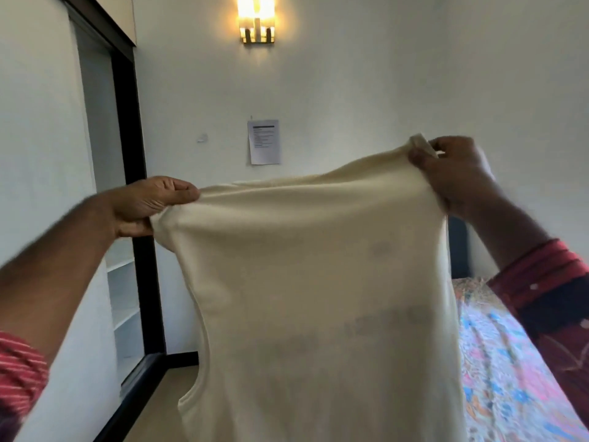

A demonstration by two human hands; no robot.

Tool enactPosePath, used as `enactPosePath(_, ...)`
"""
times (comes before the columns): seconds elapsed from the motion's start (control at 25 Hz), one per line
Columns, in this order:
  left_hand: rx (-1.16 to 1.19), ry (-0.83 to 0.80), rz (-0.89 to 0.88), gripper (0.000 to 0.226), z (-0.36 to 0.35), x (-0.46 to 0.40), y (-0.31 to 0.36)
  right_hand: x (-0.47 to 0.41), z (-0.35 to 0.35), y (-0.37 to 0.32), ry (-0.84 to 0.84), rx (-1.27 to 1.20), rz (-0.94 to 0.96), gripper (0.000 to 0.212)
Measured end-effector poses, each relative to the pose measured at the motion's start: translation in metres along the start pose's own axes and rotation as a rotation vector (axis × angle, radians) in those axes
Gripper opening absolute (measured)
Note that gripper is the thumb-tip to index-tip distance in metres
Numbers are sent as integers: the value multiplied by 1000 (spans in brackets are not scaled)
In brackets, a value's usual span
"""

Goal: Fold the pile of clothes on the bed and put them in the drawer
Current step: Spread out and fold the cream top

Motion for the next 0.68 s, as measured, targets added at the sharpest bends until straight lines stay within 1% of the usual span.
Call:
enactPosePath(0.08, -46, -82, -29, 43, 1, 3, 21, -6, 13, -25, -57, -50, 20, 23)
enactPosePath(0.12, -69, -95, -34, 47, 0, 2, 28, -8, 15, -35, -84, -67, 30, 22)
enactPosePath(0.16, -73, -93, -37, 43, -1, 0, 31, -11, 14, -40, -103, -78, 36, 22)
enactPosePath(0.24, -57, -48, -20, 22, -5, -10, 23, -13, 3, -28, -136, -92, 4, 20)
enactPosePath(0.32, -75, -25, 48, 18, -14, -20, -11, -6, -16, 14, -167, -56, -52, 21)
enactPosePath(0.36, -81, -33, 80, 23, -20, -26, -37, 0, -26, 43, -180, -19, -80, 25)
enactPosePath(0.44, -131, 2, 142, 47, -31, -38, -100, 23, -49, 112, -207, 109, -133, 37)
enactPosePath(0.48, -150, 38, 166, 50, -38, -47, -142, 41, -65, 152, -238, 183, -140, 42)
enactPosePath(0.52, -179, 84, 178, 42, -46, -53, -177, 60, -77, 187, -263, 256, -143, 44)
enactPosePath(0.6, -271, 161, 215, 16, -66, -66, -266, 106, -106, 270, -295, 337, -201, 38)
enactPosePath(0.64, -321, 179, 238, 14, -79, -70, -310, 129, -120, 311, -295, 337, -243, 34)
enactPosePath(0.68, -367, 194, 271, 20, -90, -72, -355, 150, -133, 348, -295, 337, -289, 32)
Point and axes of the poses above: each hand's wrist, its own x-axis away from the middle knuckle, its own z-axis out of the back of the hand, y = z × x, the point moved 10 cm from there along -x, towards the middle knuckle, and after that the axes turned 1 degree about z, right-handed, at the moved point
